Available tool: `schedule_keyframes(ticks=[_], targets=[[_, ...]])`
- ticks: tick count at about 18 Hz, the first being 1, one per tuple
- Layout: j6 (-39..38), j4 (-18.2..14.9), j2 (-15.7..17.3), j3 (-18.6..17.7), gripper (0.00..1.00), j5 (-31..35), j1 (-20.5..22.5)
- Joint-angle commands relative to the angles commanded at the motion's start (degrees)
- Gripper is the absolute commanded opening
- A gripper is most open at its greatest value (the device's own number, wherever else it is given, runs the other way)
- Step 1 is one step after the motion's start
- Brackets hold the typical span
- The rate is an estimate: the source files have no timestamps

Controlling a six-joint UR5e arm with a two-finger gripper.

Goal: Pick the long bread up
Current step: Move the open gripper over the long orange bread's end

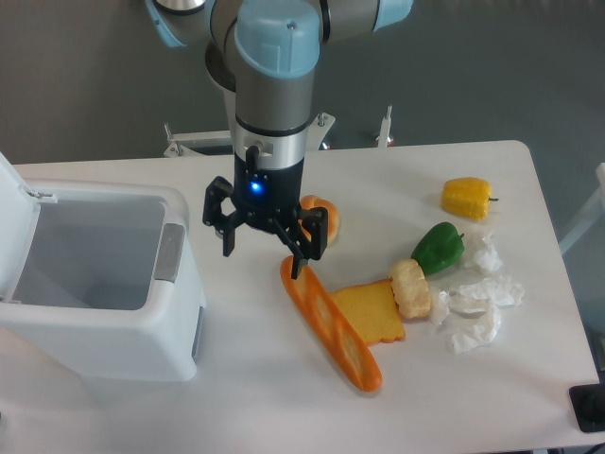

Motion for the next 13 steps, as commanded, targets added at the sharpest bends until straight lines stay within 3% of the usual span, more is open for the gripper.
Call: schedule_keyframes(ticks=[13], targets=[[-8.2,0.0,-4.7,1.3,1.00,-2.0,1.1]])
